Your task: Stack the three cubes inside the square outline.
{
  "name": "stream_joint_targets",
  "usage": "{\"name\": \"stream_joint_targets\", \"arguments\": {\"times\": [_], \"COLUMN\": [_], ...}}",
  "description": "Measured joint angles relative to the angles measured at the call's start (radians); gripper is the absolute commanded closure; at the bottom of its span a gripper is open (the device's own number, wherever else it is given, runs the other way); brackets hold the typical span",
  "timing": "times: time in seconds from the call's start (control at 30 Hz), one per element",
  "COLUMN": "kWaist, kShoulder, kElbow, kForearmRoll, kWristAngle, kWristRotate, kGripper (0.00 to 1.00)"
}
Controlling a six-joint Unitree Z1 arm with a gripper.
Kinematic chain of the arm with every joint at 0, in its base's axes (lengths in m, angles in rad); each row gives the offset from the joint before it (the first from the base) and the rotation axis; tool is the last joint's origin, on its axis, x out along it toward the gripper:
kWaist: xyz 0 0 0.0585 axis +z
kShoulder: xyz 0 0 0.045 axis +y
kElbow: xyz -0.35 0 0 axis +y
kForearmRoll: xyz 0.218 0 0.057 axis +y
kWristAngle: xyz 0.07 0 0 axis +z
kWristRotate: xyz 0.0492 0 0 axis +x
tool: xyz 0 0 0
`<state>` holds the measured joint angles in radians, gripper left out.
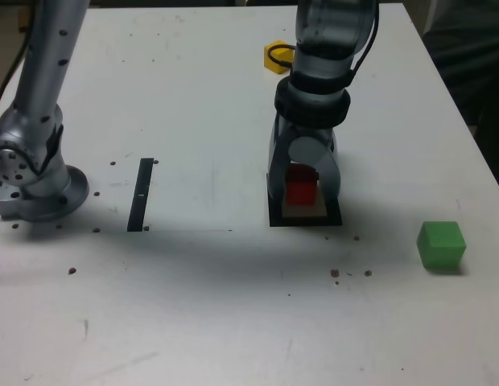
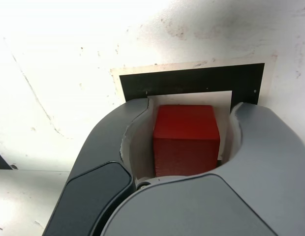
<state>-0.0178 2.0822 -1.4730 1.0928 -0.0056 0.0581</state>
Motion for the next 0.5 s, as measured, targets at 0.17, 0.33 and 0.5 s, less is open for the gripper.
{"name": "stream_joint_targets", "arguments": {"times": [0.17, 0.33, 0.5], "kWaist": [0.001, 0.002, 0.009], "kShoulder": [0.000, -0.028, -0.083], "kElbow": [0.011, 0.046, 0.075], "kForearmRoll": [-0.010, -0.028, -0.028], "kWristAngle": [0.001, 0.007, 0.030], "kWristRotate": [0.002, 0.002, 0.002], "kGripper": [0.01, 0.00, 0.00]}}
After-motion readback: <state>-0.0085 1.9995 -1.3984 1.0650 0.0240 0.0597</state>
